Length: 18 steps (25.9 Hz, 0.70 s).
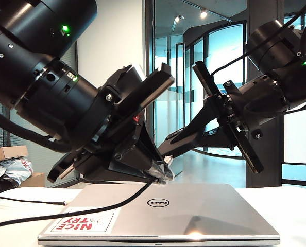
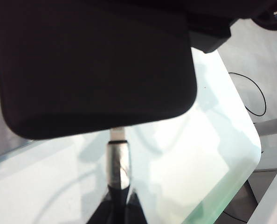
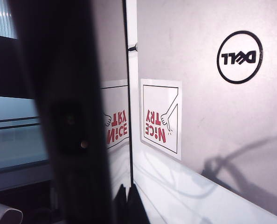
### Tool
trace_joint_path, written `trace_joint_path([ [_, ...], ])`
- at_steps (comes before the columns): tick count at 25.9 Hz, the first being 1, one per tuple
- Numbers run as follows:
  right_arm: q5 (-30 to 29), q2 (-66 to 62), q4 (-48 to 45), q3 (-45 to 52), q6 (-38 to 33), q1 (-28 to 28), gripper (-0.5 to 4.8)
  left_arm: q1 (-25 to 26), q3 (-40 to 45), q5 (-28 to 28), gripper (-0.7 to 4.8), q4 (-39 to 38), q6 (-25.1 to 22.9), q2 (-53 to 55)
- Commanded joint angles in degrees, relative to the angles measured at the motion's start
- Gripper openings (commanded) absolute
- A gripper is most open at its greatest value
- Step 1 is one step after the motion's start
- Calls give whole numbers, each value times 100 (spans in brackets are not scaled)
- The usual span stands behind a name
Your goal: Pick up the charging cable and the phone, plug the charging cable into the charging port on the phone, and finally place them back on the table.
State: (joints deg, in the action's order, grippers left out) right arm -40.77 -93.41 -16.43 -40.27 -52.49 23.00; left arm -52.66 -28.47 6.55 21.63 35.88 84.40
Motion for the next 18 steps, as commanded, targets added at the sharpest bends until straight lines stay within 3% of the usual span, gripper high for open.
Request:
trace_joint_path([
  [1,-179,39,-179,-22,9,15,-5,11,-7,11,-6,72,17,-13],
  [15,-138,42,-184,-22,9,11,-5,11,-7,9,-6,-15,33,-13],
  [18,-173,42,-181,-22,46,11,-5,13,-7,9,-6,-13,225,-13],
])
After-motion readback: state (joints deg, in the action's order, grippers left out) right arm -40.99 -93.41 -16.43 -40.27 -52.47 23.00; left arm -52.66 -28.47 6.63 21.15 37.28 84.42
